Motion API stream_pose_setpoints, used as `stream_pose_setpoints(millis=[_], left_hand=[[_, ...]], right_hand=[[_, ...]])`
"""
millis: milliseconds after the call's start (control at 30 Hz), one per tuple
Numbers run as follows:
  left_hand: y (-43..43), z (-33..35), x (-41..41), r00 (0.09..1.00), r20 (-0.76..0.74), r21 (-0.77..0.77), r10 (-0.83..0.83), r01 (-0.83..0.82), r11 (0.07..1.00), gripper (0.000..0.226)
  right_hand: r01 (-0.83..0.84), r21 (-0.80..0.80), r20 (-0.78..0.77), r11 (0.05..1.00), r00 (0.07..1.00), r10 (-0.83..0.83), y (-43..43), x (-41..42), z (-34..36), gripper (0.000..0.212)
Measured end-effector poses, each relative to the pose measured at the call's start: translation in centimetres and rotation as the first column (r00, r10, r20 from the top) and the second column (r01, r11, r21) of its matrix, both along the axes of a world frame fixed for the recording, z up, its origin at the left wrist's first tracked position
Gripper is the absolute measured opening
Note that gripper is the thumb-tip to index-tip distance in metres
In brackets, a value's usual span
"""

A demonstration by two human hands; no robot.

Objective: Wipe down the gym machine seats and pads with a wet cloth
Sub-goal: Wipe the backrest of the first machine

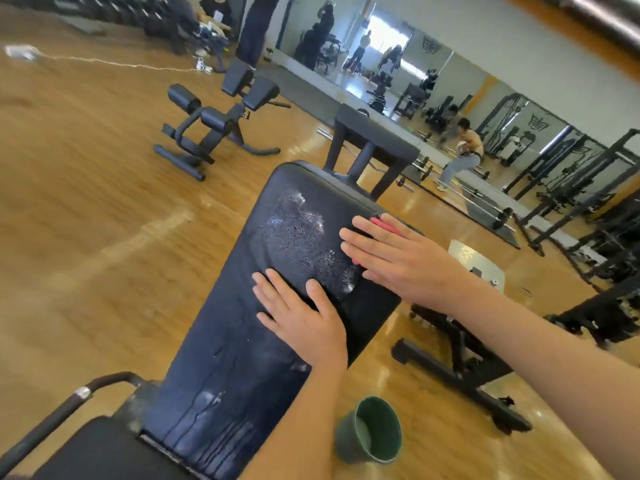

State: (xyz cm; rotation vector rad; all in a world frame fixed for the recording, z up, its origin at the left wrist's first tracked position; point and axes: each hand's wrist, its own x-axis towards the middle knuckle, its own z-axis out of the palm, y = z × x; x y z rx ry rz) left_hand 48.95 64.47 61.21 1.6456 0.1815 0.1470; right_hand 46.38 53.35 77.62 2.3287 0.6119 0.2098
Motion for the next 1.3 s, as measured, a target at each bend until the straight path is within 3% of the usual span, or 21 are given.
stream_pose_setpoints(millis=[200,633,900,1033,1300], left_hand=[[-1.2,-1.2,0.2,0.994,0.014,0.056,0.106,-0.106,0.993,0.067],[-1.8,-1.5,0.2,0.990,0.028,0.084,0.139,-0.141,0.986,0.065],[-1.8,-1.6,0.2,0.988,0.038,0.092,0.148,-0.151,0.984,0.066],[-1.9,-1.6,0.4,0.985,0.048,0.067,0.167,-0.170,0.983,0.067],[-2.0,-1.8,0.3,0.983,0.059,0.072,0.173,-0.177,0.982,0.067]], right_hand=[[-0.045,-0.091,-0.056,0.995,0.998,0.040,-0.3,0.4,0.6,0.053],[-0.064,-0.162,-0.079,0.985,0.996,0.052,1.0,3.3,1.1,0.053],[-0.045,-0.092,0.023,0.995,0.999,0.048,5.1,9.6,1.2,0.053],[-0.026,-0.044,-0.006,0.999,1.000,0.026,6.5,12.4,1.6,0.056],[0.009,-0.045,-0.050,0.999,0.999,-0.011,1.6,3.9,2.3,0.055]])
